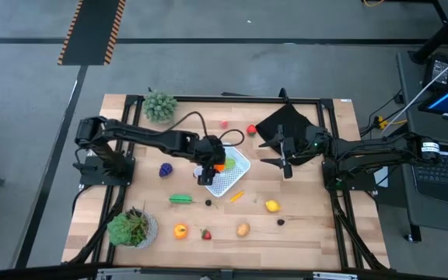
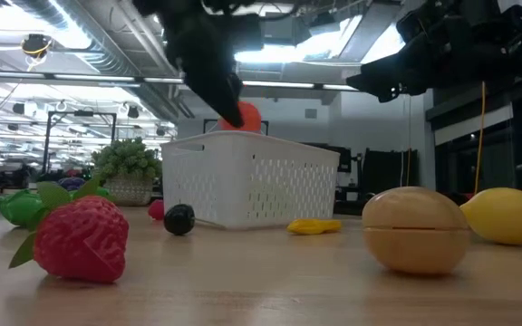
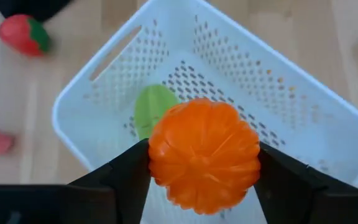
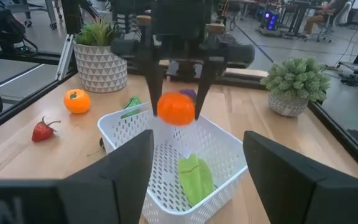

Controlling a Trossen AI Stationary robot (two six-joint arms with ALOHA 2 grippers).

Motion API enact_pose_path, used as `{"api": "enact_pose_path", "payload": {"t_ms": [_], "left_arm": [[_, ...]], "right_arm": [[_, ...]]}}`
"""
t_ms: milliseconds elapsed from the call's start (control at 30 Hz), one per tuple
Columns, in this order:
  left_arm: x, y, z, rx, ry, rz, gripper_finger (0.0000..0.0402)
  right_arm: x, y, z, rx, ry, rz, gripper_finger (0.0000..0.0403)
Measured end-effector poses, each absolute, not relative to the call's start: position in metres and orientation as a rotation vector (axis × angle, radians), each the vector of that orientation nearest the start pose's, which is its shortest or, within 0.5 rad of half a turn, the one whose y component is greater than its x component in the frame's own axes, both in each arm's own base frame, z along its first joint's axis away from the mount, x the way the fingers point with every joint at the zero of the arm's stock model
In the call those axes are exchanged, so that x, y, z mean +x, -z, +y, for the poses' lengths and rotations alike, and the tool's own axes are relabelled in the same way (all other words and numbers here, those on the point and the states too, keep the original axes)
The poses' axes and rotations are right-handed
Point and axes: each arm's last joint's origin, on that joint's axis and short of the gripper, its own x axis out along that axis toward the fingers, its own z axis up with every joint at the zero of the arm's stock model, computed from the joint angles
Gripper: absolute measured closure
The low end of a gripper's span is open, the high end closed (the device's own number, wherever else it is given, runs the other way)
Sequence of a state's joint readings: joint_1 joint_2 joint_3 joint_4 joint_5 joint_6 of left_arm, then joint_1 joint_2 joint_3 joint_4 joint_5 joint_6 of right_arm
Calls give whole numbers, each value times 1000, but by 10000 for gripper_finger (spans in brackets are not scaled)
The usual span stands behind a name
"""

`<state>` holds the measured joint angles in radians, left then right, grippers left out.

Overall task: Pick and placing Produce into tupperware
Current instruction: Put the pumpkin into the white bin

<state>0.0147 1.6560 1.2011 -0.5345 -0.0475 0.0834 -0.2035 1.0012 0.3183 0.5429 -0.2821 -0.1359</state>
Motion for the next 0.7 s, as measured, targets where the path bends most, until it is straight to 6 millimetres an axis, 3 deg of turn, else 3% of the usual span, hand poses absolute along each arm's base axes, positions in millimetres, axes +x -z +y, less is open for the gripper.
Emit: {"api": "enact_pose_path", "payload": {"t_ms": [333, 700], "left_arm": [[357, -191, 7, 95, -8, 1105, 167], [361, -178, 7, 96, -6, 1128, 167]], "right_arm": [[198, -204, -33, -105, -87, 132, 153], [198, -204, -33, -105, -88, 133, 153]]}}
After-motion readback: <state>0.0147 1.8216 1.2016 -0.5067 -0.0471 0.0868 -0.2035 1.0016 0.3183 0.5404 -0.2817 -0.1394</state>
